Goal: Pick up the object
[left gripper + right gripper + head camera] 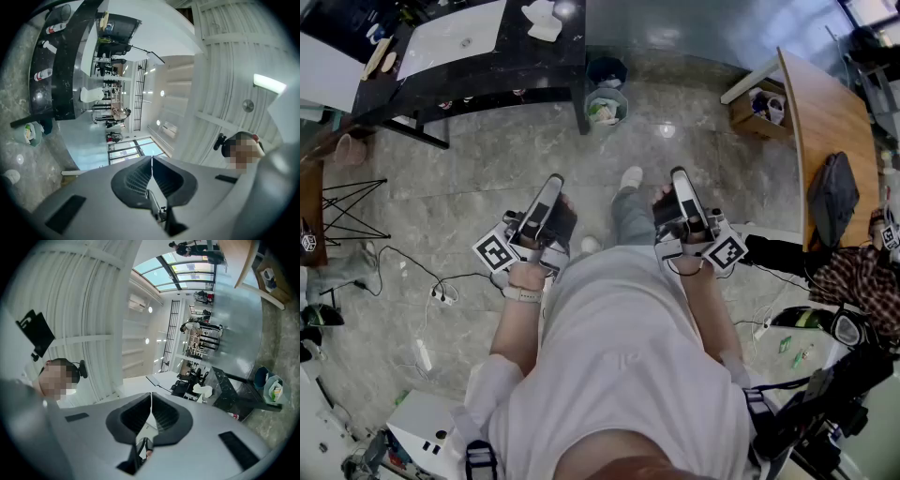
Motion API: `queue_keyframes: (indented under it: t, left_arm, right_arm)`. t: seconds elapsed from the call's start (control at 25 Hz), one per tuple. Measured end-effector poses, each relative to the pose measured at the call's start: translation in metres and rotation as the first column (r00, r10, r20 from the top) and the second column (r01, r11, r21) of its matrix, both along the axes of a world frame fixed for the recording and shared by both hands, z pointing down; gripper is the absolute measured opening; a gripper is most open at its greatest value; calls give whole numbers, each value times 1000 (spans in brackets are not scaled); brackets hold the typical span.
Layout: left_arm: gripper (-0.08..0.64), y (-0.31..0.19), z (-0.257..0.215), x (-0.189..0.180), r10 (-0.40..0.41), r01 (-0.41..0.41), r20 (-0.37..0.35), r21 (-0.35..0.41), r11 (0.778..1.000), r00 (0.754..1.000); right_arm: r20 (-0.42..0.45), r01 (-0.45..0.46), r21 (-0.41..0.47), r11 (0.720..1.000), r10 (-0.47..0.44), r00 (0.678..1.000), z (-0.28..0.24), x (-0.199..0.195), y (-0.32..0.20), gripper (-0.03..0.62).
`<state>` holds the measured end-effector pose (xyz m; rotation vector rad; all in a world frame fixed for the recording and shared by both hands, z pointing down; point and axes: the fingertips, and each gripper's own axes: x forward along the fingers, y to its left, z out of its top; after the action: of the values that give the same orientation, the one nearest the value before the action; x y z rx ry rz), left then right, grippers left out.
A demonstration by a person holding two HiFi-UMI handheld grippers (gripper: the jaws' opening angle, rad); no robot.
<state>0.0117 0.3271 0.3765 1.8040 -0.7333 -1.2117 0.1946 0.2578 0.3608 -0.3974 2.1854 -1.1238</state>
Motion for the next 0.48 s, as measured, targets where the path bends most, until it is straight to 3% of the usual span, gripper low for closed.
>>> queue_keyframes:
  t: [0.48]
  left_arm:
    - [8, -105, 25, -45, -127, 128, 15, -74, 989, 992]
  right_arm:
    - [41, 75, -17, 997, -74, 996, 11, -41, -136, 21]
